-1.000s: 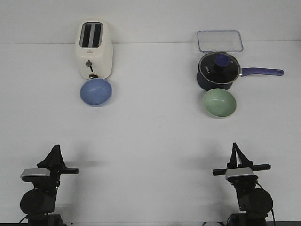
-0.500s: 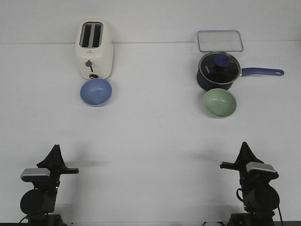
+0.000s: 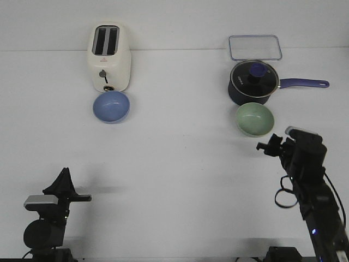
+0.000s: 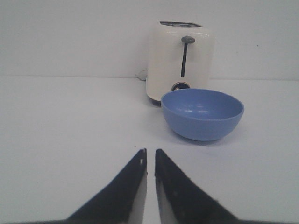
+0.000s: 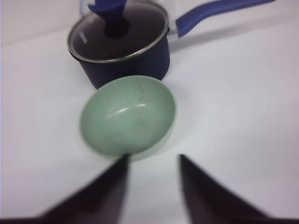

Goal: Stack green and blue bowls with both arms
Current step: 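Reach the right gripper to the pale green bowl and grasp its rim, then lift the green bowl with the right gripper and carry it toward the robot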

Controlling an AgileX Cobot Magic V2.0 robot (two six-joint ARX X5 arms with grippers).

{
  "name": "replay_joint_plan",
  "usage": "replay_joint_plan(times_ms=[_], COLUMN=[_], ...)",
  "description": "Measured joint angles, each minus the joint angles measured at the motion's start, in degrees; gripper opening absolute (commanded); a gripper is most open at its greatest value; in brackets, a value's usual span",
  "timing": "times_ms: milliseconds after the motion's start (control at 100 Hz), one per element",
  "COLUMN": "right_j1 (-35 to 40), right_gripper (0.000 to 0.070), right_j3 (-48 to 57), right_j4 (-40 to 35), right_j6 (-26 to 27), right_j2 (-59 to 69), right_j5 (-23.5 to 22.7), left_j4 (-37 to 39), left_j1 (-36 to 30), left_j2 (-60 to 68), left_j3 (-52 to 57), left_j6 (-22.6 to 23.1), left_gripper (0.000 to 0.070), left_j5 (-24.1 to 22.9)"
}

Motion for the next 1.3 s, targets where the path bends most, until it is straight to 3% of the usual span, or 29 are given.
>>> replay_joint_plan(times_ms=[190, 530, 610, 740, 1050, 1300], right_j1=[-2.67, -4.22, -4.28, -4.61, -5.77, -5.86], right_gripper=[0.0492, 0.0471, 0.0358, 0.0000, 0.0000, 0.0000], right_j3=[10.58, 20.57, 21.33, 21.35, 21.81, 22.27], right_j4=[-0.22, -0.37, -0.26, 0.57, -1.90, -4.98], right_j6=[-0.87, -3.10, -3.30, -3.80, -5.66, -7.04], right_j2=[16.52, 37.29, 40.13, 42.38, 40.50, 24.41], right_j5=[-5.38, -5.92, -5.95, -5.97, -8.24, -13.07], left_j4=[0.00, 0.00, 0.00, 0.00, 0.02, 0.00], left_j1=[0.00, 0.00, 0.00, 0.02, 0.00, 0.00], left_j2=[0.00, 0.00, 0.00, 0.00, 0.00, 0.00], left_j3=[0.00, 0.00, 0.00, 0.00, 0.00, 0.00], left_j6=[0.00, 0.02, 0.02, 0.00, 0.02, 0.00], left_gripper=[0.0014, 0.0015, 0.0015, 0.0015, 0.0014, 0.0015], left_j5=[0.00, 0.00, 0.00, 0.00, 0.00, 0.00])
